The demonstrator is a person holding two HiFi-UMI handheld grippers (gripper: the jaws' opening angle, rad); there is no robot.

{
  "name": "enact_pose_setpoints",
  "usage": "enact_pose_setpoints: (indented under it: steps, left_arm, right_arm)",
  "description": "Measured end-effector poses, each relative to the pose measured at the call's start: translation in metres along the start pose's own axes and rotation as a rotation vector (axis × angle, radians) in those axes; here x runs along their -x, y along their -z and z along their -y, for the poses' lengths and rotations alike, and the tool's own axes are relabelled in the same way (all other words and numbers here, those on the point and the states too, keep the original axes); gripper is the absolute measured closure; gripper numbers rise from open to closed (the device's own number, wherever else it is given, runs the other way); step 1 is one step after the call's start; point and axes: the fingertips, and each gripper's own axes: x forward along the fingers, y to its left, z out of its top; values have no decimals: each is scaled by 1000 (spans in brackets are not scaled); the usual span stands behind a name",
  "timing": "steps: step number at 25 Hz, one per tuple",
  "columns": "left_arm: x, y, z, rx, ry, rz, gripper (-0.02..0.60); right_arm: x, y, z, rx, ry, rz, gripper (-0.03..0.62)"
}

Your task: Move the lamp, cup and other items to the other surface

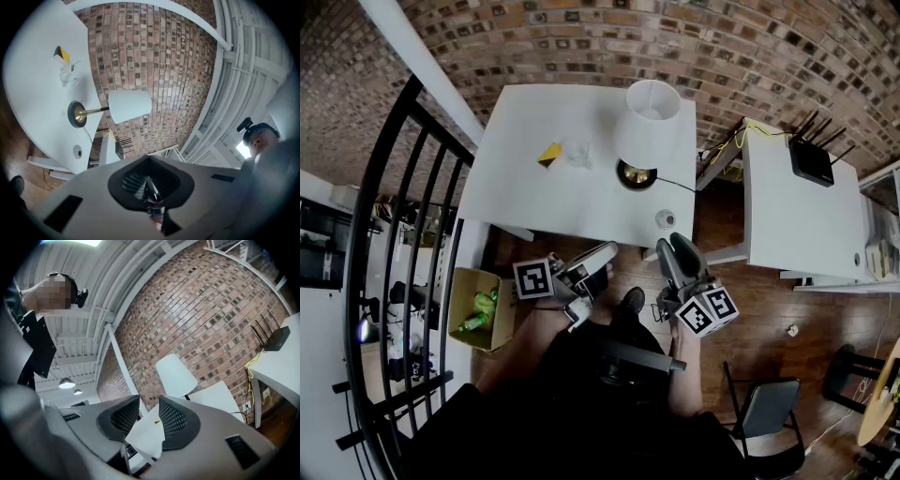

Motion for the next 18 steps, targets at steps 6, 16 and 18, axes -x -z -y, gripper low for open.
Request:
enact_pose_setpoints:
  steps: [6,16,18]
  left_arm:
    - [-48,-4,-17,-4,-52,36,580]
    - [-62,-51,-53,20,-93,105,580]
    - [-65,-67,-65,37,-95,99,580]
  right_arm:
    - [-25,8,73,88,-10,-105,419]
    - [-91,24,126,290,-7,-150,414]
    - [-110,34,137,328,18,-164,413]
